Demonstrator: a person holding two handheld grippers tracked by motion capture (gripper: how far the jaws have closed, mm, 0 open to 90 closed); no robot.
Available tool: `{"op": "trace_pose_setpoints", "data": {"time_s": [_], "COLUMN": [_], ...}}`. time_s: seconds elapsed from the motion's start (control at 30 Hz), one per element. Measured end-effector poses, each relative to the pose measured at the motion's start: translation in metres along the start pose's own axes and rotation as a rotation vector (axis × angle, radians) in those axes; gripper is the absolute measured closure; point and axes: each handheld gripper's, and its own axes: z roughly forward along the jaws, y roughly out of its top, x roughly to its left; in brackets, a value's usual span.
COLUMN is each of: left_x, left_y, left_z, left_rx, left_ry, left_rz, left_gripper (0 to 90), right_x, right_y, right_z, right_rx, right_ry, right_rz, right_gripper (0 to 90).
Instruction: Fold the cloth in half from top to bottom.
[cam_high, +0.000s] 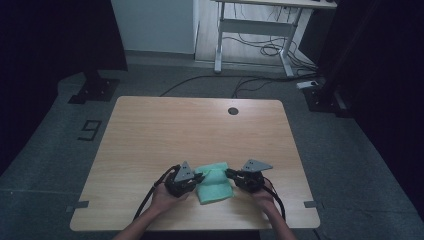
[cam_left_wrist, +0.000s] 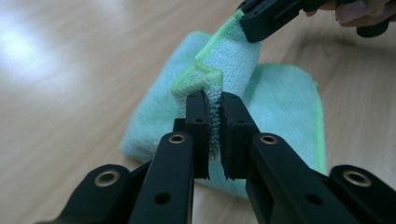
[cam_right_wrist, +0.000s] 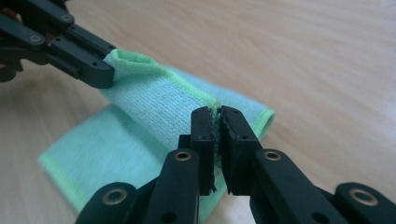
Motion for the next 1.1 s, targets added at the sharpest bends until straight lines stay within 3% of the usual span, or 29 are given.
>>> {"op": "trace_pose_setpoints", "data": {"time_s": [0.3, 0.4, 0.53, 0.63, 0.77, 0.83, 0.93, 1.1], "left_x": [-0.003, 0.001, 0.01, 0.023, 0.046, 0.049, 0.043, 0.025], "left_y": [-0.01, -0.008, -0.002, 0.002, 0.006, 0.007, 0.007, -0.003], "left_z": [0.012, 0.014, 0.019, 0.025, 0.032, 0.03, 0.018, -0.002], "left_rx": [0.089, 0.108, 0.137, 0.145, 0.136, 0.124, 0.08, 0.044], "left_ry": [-0.015, -0.015, 0.01, 0.017, 0.021, 0.031, 0.044, 0.021], "left_rz": [-0.004, -0.012, 0.02, 0.004, -0.041, -0.046, -0.011, 0.025], "left_gripper": [79.7, 79.9, 80.0, 79.9, 79.9, 80.6, 80.9, 80.2], "right_x": [0.007, 0.007, 0.006, 0.004, -0.003, -0.006, -0.003, 0.005], "right_y": [-0.01, -0.011, -0.009, -0.004, 0.0, 0.002, 0.003, -0.001], "right_z": [0.004, 0.009, 0.014, 0.024, 0.033, 0.035, 0.03, 0.014], "right_rx": [0.082, 0.106, 0.111, 0.117, 0.106, 0.072, 0.054, 0.037], "right_ry": [0.056, 0.052, 0.044, 0.024, -0.001, -0.028, -0.028, 0.007], "right_rz": [-0.012, 0.0, 0.015, 0.033, 0.064, 0.079, 0.073, 0.046], "right_gripper": [83.6, 83.8, 83.9, 83.9, 83.9, 83.8, 83.6, 82.3]}}
